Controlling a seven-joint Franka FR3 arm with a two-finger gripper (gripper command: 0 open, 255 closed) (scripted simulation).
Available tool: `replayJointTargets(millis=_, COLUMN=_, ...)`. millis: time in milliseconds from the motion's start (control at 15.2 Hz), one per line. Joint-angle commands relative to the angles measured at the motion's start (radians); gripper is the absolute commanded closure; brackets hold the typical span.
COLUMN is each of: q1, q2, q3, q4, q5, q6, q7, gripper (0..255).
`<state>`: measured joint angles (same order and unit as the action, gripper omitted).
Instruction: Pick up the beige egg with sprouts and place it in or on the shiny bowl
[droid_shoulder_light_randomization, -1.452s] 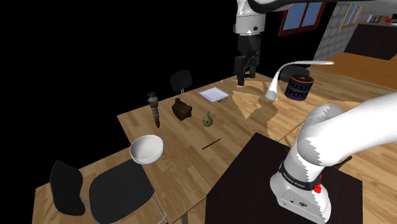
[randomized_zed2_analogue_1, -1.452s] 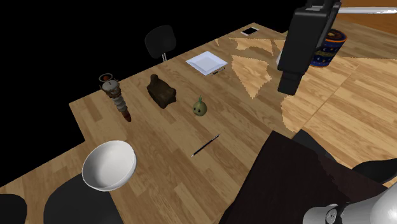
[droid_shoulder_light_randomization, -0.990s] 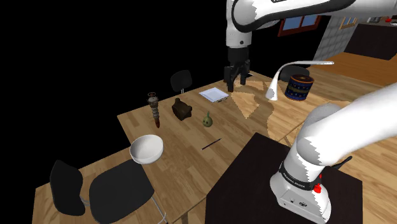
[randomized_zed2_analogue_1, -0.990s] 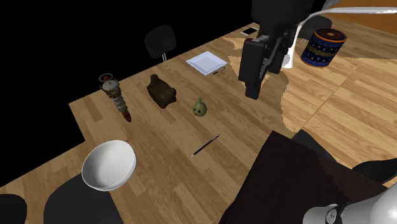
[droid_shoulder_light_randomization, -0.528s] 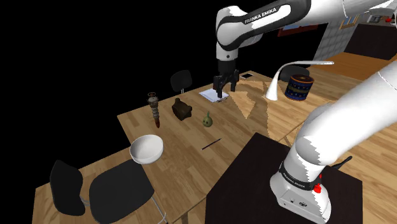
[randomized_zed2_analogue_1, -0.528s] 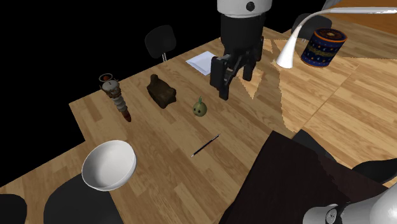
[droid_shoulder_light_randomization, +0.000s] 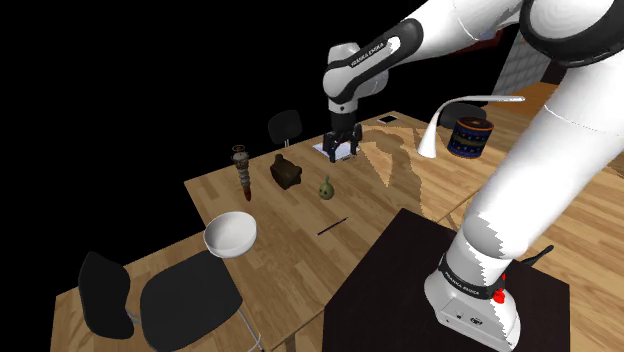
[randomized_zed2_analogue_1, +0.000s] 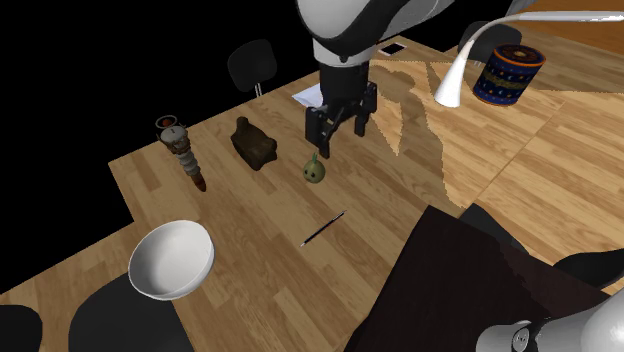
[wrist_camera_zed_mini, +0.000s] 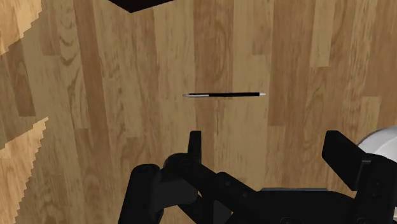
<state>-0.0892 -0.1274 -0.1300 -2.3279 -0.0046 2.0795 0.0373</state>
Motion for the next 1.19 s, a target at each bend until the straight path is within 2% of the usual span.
replayJointTargets(millis=0, q1=-0.007, q2=0.079, q3=-0.010, q4=0.036, q5=0.011, q6=0.046, q7=0.001, gripper=0)
replayJointTargets(millis=528, q1=-0.042, q2=0.382, q3=-0.033, q4=0.216, q5=0.076, q6=0.171, q7=-0.005, gripper=0)
replayJointTargets(millis=1122, q1=-0.110, q2=0.724, q3=-0.035, q4=0.509, q5=0.153, q6=0.220, q7=-0.003, gripper=0)
